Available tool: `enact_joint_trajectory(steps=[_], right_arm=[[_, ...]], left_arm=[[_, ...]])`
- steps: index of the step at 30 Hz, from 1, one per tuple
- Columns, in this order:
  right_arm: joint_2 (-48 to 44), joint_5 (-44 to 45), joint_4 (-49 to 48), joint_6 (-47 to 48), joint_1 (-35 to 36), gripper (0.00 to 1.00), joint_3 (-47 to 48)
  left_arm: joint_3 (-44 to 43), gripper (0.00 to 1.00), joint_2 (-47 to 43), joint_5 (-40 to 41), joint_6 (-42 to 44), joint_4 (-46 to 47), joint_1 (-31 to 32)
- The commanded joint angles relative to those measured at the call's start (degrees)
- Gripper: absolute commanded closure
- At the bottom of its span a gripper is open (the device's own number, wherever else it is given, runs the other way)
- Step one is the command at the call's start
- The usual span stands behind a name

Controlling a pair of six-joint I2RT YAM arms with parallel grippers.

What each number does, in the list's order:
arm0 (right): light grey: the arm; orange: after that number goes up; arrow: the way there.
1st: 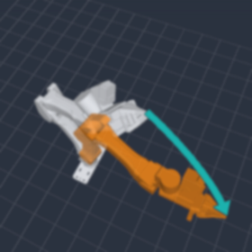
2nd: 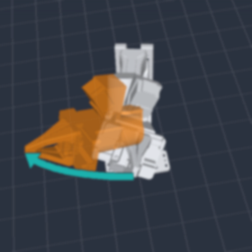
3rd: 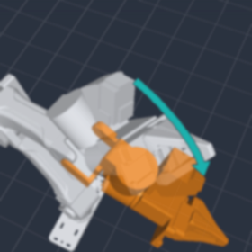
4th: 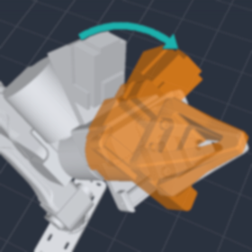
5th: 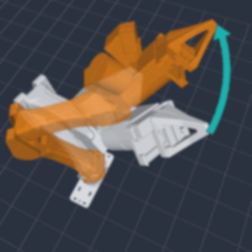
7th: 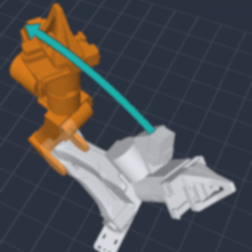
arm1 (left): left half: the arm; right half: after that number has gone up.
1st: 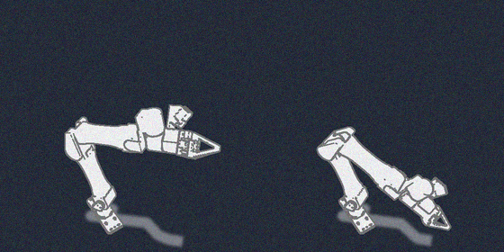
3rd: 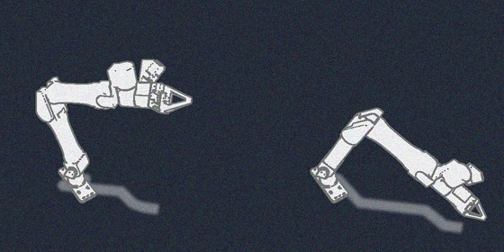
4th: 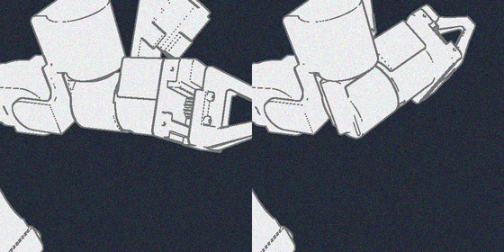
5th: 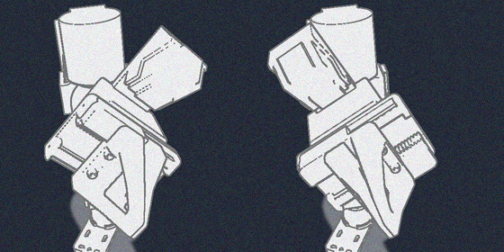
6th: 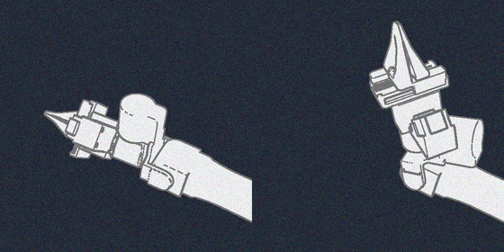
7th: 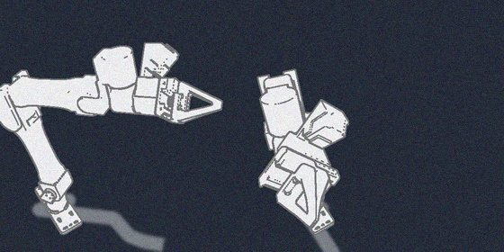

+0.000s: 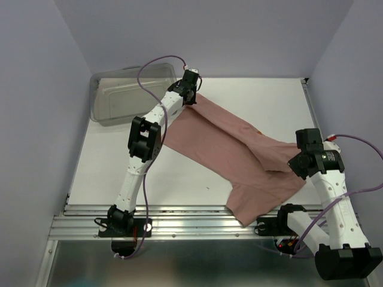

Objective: Roll the t-shirts
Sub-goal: Fold the T-shirt at the center of the board.

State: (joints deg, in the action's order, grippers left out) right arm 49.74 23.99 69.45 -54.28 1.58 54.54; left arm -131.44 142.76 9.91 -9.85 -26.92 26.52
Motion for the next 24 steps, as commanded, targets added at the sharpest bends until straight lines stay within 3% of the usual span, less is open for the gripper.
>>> enact_joint_trajectory(steps=[1, 4, 8, 9, 11, 12, 13, 15, 24], right_arm=[[-1.3, 0.4, 1.1, -0.4, 0.1, 0.98, -0.5], [-1.6, -0.4, 1.0, 0.1, 0.1, 0.89, -1.3], [-2.0, -1.5, 0.3, 0.8, 0.1, 0.84, -2.2], [-2.0, -1.6, 0.2, 0.8, 0.1, 0.72, -2.3], [-1.8, -1.7, -0.4, 1.0, 0.1, 0.62, -2.2], [-1.7, -1.8, -0.6, 1.3, 0.1, 0.52, -2.1], [-1.5, -1.8, -0.9, 1.4, 0.1, 0.50, -1.9], [-0.7, -1.7, -1.9, 1.8, 0.1, 0.48, -1.3], [6.9, -0.3, -13.8, 5.1, 0.1, 0.50, -1.4]], left_arm=[[-0.1, 1.00, -4.1, 1.0, 0.8, -0.4, -0.2], [2.2, 1.00, -4.9, 0.4, 0.9, -0.2, -0.2], [2.6, 0.99, -5.0, 0.0, 0.8, -1.6, -0.2], [2.6, 0.93, -5.2, -0.2, 0.8, -1.9, -0.2], [3.0, 0.82, -5.6, -0.7, 0.9, -2.4, -0.2], [3.2, 0.70, -6.2, -0.9, 1.1, -2.5, -0.2], [3.3, 0.63, -6.4, -1.1, 1.3, -2.5, -0.2], [2.9, 0.52, -6.9, -1.6, 1.6, -2.4, 0.0], [-1.3, 0.51, -5.9, -5.3, 2.3, -0.5, 1.4]])
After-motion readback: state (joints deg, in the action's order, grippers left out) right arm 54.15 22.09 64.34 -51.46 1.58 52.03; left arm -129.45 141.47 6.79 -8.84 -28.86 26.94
